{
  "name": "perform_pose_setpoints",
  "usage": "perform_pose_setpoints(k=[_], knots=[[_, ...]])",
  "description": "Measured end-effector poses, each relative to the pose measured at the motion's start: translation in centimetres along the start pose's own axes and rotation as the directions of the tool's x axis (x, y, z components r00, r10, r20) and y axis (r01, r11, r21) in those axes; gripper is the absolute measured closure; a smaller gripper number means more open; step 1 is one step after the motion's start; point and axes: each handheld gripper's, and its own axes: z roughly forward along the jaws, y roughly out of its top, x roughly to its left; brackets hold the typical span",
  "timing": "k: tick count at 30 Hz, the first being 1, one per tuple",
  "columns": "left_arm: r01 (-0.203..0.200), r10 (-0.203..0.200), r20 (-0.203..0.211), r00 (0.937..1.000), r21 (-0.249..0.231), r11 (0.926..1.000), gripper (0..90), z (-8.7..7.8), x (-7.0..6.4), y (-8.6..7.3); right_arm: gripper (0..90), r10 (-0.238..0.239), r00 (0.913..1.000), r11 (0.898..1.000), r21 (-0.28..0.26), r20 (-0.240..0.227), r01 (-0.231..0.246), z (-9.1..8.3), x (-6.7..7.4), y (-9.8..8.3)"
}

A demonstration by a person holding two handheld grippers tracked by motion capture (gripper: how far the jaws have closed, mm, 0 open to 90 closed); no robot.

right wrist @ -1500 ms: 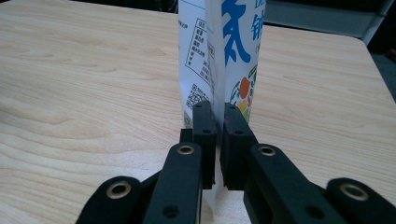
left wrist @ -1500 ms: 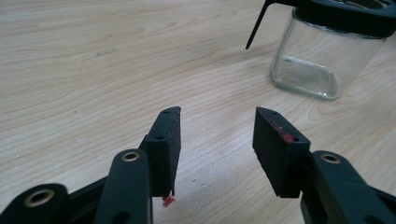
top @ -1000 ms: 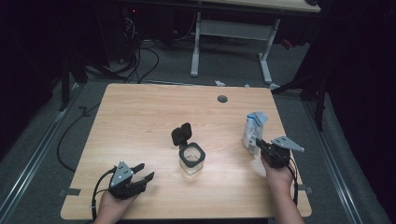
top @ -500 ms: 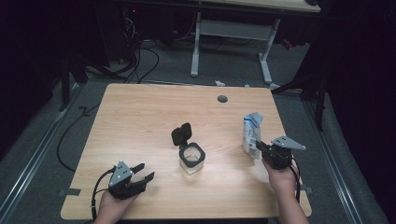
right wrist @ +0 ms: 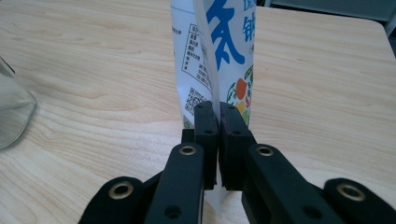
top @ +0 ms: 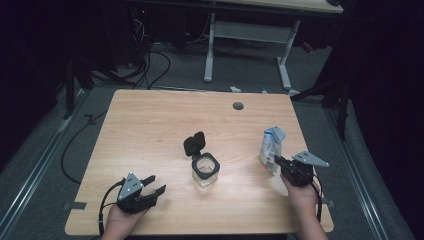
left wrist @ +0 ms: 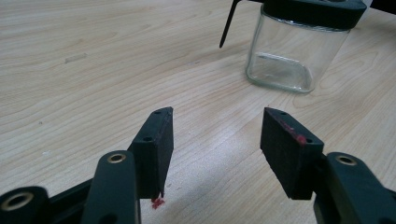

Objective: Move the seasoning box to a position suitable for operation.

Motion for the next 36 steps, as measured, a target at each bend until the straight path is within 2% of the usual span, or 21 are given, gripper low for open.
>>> perform_pose_setpoints(k=[4,8,13,18,20,22,30,36], knots=[[0.001,-0.001,-0.001,1.0,0.002,1.0,44.6,0.1,-0.1,0.0,86.7,0.023,0.9997,1.0,-0.017,0.009,-0.023,0.0,-0.3,-0.6],[-0.001,0.001,-0.001,1.0,0.005,1.0,44.6,0.1,-0.1,0.0,84.5,0.025,0.9996,0.999,-0.025,0.015,-0.025,0.1,-0.3,-0.6],[0.004,-0.004,-0.002,1.0,0.003,1.0,44.6,0.0,0.0,0.0,78.6,0.051,0.9986,0.998,-0.042,0.015,-0.051,0.5,-0.3,-0.5],[0.004,-0.004,-0.001,1.0,0.005,1.0,44.6,0.0,0.0,0.0,77.6,0.058,0.9982,0.997,-0.047,0.017,-0.057,0.8,-0.3,-0.5],[0.005,-0.005,-0.002,1.0,0.005,1.0,44.6,0.0,0.0,0.0,78.9,0.071,0.9974,0.996,-0.049,0.013,-0.07,0.9,-0.3,-0.5],[0.006,-0.006,-0.002,1.0,0.004,1.0,44.6,0.0,0.0,0.0,86.2,0.065,0.9978,0.997,-0.052,0.01,-0.065,1.0,-0.4,-0.5],[0.004,-0.004,-0.002,1.0,0.006,1.0,44.6,0.0,0.0,0.0,87.6,0.046,0.9988,0.998,-0.032,0.019,-0.046,1.1,-0.3,0.0],[0.007,-0.007,0.0,1.0,0.005,1.0,44.6,0.1,0.0,-0.1,87.4,0.037,0.9981,0.999,-0.02,0.05,-0.036,1.1,0.3,0.2]])
